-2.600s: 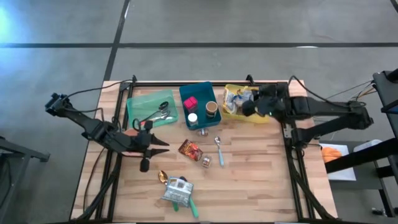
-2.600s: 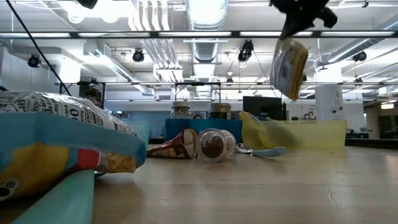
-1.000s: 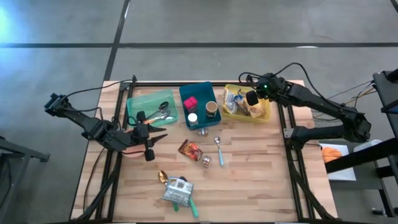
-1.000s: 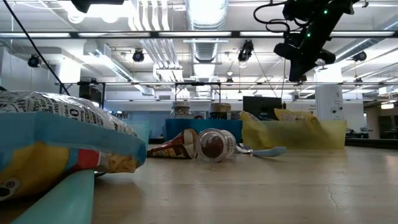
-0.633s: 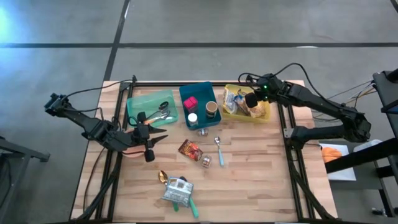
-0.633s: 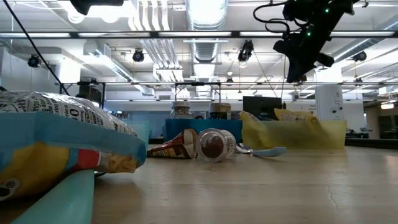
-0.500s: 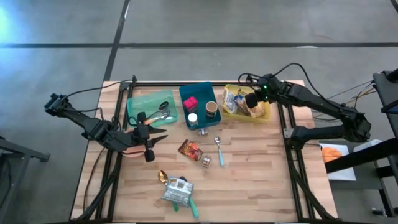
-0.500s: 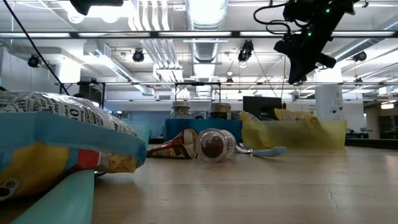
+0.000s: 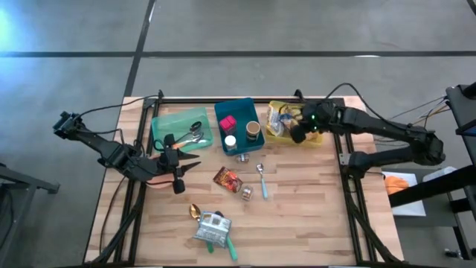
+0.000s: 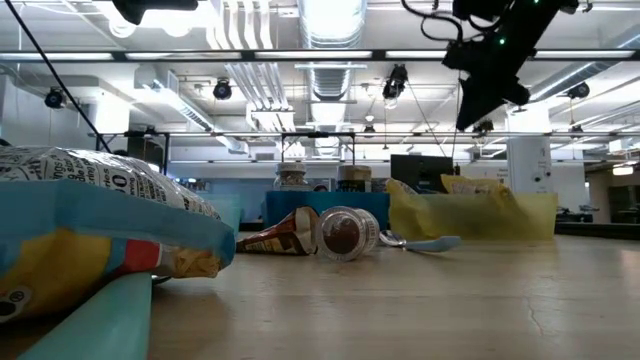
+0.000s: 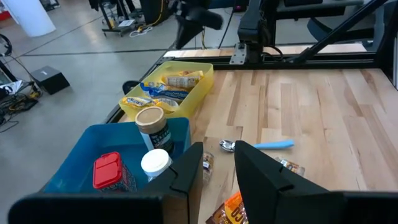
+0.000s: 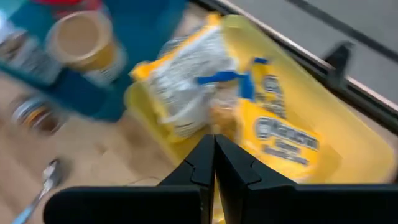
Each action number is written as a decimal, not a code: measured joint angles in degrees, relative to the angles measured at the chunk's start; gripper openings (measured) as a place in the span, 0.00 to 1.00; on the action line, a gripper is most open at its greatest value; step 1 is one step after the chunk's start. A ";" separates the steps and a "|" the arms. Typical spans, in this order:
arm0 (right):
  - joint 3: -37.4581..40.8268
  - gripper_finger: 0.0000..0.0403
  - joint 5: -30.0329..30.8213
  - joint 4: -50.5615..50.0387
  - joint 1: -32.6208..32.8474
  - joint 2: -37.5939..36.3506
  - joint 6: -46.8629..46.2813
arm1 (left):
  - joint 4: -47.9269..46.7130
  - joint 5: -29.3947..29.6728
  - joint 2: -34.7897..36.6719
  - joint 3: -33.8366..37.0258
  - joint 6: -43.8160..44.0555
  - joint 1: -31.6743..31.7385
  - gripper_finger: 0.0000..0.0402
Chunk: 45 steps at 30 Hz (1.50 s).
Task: Pick & Place Food Item
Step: Put the bottom brown seasoning bottle into the blue bin
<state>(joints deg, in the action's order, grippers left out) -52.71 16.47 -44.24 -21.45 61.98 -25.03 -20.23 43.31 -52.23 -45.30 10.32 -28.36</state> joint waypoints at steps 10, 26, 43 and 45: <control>0.00 0.03 5.66 3.61 20.71 0.02 2.99 | -0.07 0.00 0.00 0.00 0.16 0.00 0.23; 0.00 0.03 13.74 20.51 45.35 5.32 0.92 | -0.69 -0.01 0.00 0.00 0.14 -0.02 0.23; -10.53 0.03 11.62 20.26 47.24 28.74 -1.44 | -0.81 0.00 0.00 0.00 -0.04 -0.02 0.23; -11.89 0.03 11.52 20.08 47.25 30.21 -1.80 | -0.81 -0.01 0.00 0.00 -0.04 -0.02 0.23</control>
<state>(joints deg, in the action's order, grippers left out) -64.60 27.99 -24.16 25.80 92.18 -26.83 -21.04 43.30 -52.23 -45.30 10.28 -28.38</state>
